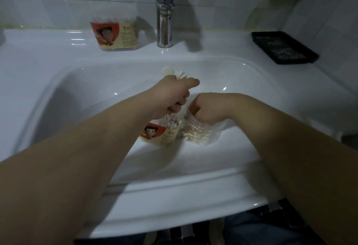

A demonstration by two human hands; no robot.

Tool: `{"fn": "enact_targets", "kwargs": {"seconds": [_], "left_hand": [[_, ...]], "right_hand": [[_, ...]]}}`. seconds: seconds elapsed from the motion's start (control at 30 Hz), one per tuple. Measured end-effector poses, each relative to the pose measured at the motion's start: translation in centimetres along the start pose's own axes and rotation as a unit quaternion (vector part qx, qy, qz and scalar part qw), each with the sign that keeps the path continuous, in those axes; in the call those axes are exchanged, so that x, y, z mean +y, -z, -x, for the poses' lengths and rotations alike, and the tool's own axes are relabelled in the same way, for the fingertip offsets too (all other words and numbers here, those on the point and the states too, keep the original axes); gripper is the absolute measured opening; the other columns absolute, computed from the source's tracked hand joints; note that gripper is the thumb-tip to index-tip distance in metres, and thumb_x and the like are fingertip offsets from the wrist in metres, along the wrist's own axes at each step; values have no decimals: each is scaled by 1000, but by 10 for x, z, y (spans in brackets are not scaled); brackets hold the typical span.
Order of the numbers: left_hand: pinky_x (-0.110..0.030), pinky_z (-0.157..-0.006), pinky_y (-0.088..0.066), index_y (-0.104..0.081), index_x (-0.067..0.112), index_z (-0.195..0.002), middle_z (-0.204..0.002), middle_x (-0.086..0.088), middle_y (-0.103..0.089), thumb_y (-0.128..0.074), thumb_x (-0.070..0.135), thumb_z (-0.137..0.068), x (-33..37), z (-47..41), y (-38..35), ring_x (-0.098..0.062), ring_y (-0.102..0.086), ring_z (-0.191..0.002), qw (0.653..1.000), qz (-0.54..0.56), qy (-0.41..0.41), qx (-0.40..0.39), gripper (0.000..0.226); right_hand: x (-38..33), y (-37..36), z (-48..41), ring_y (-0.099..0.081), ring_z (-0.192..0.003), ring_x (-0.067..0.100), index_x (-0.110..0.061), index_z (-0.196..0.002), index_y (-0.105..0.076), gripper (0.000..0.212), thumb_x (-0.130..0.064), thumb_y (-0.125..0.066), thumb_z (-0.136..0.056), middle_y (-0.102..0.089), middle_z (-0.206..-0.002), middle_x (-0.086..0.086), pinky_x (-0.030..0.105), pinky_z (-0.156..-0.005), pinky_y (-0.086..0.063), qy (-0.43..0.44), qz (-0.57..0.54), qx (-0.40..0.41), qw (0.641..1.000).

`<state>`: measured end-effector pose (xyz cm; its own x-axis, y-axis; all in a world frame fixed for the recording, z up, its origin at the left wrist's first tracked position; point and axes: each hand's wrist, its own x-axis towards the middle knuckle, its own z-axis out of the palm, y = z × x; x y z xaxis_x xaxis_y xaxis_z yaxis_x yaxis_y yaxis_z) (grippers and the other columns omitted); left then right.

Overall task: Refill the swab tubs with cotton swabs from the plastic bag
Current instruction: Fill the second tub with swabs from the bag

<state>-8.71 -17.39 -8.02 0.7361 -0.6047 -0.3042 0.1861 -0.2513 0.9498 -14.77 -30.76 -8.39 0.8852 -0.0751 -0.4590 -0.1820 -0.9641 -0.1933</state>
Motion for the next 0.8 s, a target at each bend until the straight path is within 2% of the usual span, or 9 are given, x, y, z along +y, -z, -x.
{"fn": "enact_targets", "kwargs": {"seconds": [0.07,0.13,0.2,0.33,0.5,0.57,0.7,0.8], "left_hand": [[-22,-42,-19,-35,23,-77,-53,8,-35,-63,30,-97,0,0,1,-9,-27,-46,1000,-3,-2,-2,35],[-23,-43,-19,-35,23,-77,-56,7,-35,-63,31,-97,0,0,2,-10,-27,-48,1000,-8,-2,-3,35],[-24,-44,-19,-36,23,-78,-58,6,-35,-63,32,-97,-1,0,2,-10,-27,-48,1000,-15,-1,-5,35],[-24,-46,-19,-39,23,-80,-59,6,-36,-63,33,-97,-1,0,2,-9,-28,-47,1000,-23,-2,-11,31],[-23,-46,-20,-43,21,-87,-65,4,-39,-63,33,-97,-1,0,2,-9,-30,-50,1000,-30,-4,-8,25],[-24,-47,-21,-45,21,-89,-66,3,-40,-64,33,-97,-1,0,2,-10,-31,-51,999,-33,-5,-7,24],[-24,-48,-21,-47,20,-93,-67,3,-41,-64,33,-97,-1,0,2,-10,-32,-52,999,-37,-5,-4,22],[-24,-47,-22,-49,19,-94,-68,3,-42,-64,34,-97,-1,0,2,-10,-33,-52,999,-40,-3,-3,21]], "right_hand": [[0,-3,-4,-62,-80,21,-27,-78,-62,17,-17,-58,-91,-65,-83,-3,31,-67,-47,3,21,-23,1000],[-2,-4,-4,-55,-67,17,-24,-68,-55,24,-18,-58,-91,-58,-71,-4,30,-60,-42,-4,38,-41,998],[-3,-4,-2,-51,-62,16,-22,-67,-55,25,-19,-58,-92,-55,-68,-3,29,-59,-41,-4,47,-55,997],[-6,-2,1,-54,-67,17,-22,-68,-58,24,-26,-57,-92,-58,-71,-4,32,-64,-45,-10,58,-72,996],[-10,-1,5,-50,-67,17,-22,-72,-50,24,-9,-51,-92,-55,-76,0,30,-61,-41,-1,87,-96,992],[-11,-2,6,-49,-67,16,-22,-74,-49,24,-8,-50,-93,-54,-76,0,29,-59,-40,-2,100,-103,990],[-11,-8,2,-48,-62,14,-25,-61,-50,33,-14,-56,-92,-51,-66,-4,29,-60,-40,7,89,-91,992],[-12,-8,-1,-48,-62,14,-24,-60,-51,33,-17,-56,-92,-52,-65,-5,30,-61,-42,5,98,-92,991]]}}
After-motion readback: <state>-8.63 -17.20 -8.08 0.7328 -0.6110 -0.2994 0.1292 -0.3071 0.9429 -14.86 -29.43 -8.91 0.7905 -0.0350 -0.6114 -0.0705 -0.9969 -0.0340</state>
